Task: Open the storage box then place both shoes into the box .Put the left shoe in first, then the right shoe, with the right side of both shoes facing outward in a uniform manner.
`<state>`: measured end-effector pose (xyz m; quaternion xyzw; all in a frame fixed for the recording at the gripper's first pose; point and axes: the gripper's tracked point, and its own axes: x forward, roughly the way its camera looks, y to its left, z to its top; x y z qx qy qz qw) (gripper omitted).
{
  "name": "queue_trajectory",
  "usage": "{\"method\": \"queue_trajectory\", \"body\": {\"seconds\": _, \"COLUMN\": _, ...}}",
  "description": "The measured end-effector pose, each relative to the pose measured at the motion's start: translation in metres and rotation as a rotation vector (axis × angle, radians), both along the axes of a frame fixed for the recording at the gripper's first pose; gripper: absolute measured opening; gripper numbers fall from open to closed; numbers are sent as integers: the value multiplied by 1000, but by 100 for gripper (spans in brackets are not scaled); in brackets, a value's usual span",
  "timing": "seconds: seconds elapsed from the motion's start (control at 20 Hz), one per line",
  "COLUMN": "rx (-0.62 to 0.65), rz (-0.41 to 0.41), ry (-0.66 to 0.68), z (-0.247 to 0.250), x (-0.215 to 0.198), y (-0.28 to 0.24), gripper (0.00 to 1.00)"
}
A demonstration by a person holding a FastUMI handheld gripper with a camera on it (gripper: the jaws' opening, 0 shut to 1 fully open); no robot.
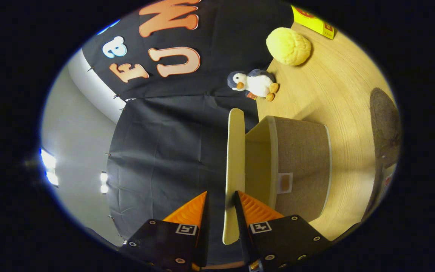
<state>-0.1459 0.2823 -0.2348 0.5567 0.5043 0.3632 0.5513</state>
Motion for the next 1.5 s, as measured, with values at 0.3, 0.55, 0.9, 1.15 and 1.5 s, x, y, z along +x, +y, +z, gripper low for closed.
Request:
{"method": "queue_trajectory", "body": {"seconds": 0.3, "rx": -195, "rz": 61, "ry": 45, "z": -54, "x": -9, "y": 15, "gripper": 22}}
{"method": "queue_trajectory", "body": {"seconds": 0.55, "rx": -243, "rz": 71, "ry": 138, "z": -77, "x": -16, "y": 14, "gripper": 12}}
{"method": "queue_trajectory", "body": {"seconds": 0.9, "rx": -255, "rz": 64, "ry": 150, "z": -63, "x": -14, "y": 18, "gripper": 2}}
{"method": "queue_trajectory", "body": {"seconds": 1.15, "rx": -165, "rz": 23, "ry": 105, "z": -10, "x": 2, "y": 23, "gripper": 0}}
{"method": "queue_trajectory", "body": {"seconds": 1.5, "rx": -72, "rz": 21, "ry": -7, "z": 78, "x": 26, "y": 72, "gripper": 1}}
